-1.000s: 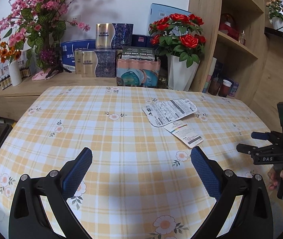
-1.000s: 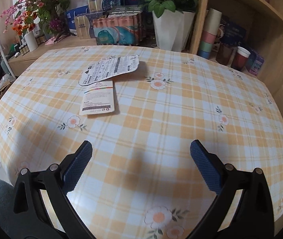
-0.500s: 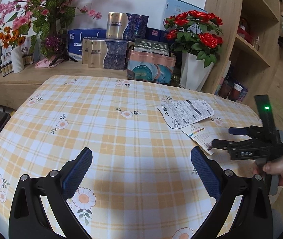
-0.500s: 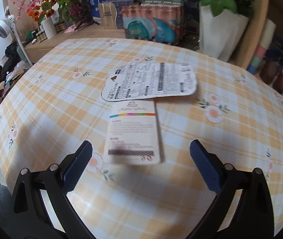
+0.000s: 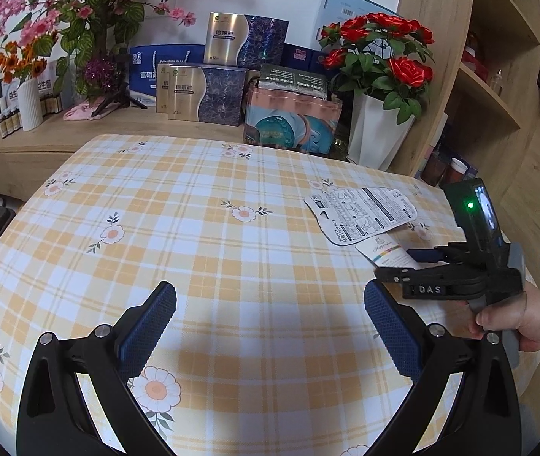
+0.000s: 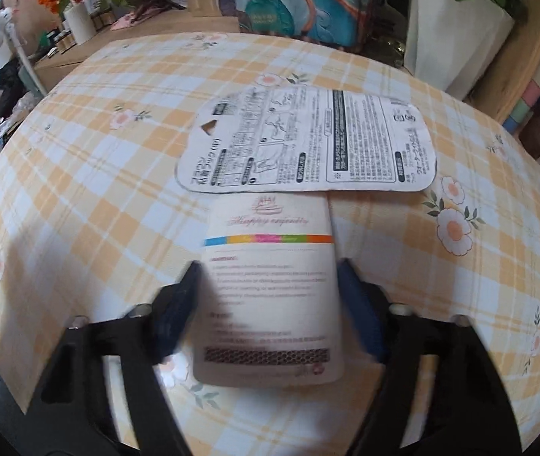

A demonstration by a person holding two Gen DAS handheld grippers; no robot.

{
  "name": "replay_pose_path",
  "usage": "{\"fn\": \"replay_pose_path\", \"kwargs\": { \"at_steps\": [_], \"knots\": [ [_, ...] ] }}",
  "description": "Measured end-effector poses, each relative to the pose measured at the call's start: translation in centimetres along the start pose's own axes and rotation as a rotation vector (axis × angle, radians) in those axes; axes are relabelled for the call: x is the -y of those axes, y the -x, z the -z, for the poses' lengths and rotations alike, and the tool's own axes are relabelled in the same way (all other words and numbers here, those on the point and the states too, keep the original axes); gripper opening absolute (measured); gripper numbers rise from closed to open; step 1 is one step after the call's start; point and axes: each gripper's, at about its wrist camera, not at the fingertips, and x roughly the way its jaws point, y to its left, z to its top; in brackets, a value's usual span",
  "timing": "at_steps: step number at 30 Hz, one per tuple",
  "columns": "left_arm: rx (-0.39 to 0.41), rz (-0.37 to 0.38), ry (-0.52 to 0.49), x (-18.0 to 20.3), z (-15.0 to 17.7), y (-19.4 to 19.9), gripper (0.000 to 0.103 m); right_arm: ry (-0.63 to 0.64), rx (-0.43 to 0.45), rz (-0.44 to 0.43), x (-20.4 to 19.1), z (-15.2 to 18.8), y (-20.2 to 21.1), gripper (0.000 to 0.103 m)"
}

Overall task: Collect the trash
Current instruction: 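Grasp the white Happy infinity card with the right gripper, then grasp the white printed receipt sheet with the left gripper while the right holds the card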

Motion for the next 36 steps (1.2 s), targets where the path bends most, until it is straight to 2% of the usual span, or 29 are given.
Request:
{"fn": "replay_pose_path", "kwargs": {
  "at_steps": [6, 11, 14, 19, 22, 26, 28, 31, 34, 36],
  "knots": [
    [-0.026, 0.024, -0.059, 1.8, -0.5, -1.1, 0.097, -0.007, 0.041, -0.033, 0.8, 2.4, 2.5, 0.067],
    [-0.064, 0.075, -0.145, 5.1, -1.1, -3.6, 0.097, -0.072, 0.071, -0.025, 4.2, 4.1, 4.2, 0.067],
    [-0.084, 0.111, -0.243, 8.5, -2.0, -6.1, 0.097, -0.117, 0.094, -0.007, 6.7, 5.0, 5.3, 0.067],
    [-0.117, 0.108, -0.412, 14.1, -3.5, -10.9, 0.097, -0.254, 0.134, -0.008, 11.1, 7.2, 7.1, 0.067],
    [-0.147, 0.083, -0.469, 16.3, -4.2, -14.0, 0.097, -0.314, 0.160, -0.015, 13.2, 8.5, 8.0, 0.067],
    [-0.164, -0.008, -0.560, 18.5, -4.2, -17.6, 0.097, -0.382, 0.190, -0.013, 16.1, 10.0, 9.3, 0.067],
    [-0.175, -0.050, -0.598, 19.2, -4.1, -19.3, 0.093, -0.407, 0.205, -0.014, 17.3, 10.6, 10.0, 0.067],
    [-0.225, -0.078, -0.575, 19.4, -4.7, -21.5, 0.090, -0.437, 0.230, -0.020, 18.7, 11.3, 10.9, 0.067],
    [-0.240, -0.109, -0.569, 19.6, -5.4, -23.0, 0.089, -0.458, 0.241, -0.030, 19.7, 11.9, 11.3, 0.067],
    [-0.248, -0.096, -0.562, 19.7, -5.8, -23.4, 0.081, -0.469, 0.242, -0.035, 20.0, 12.3, 11.3, 0.067]
  ]
}}
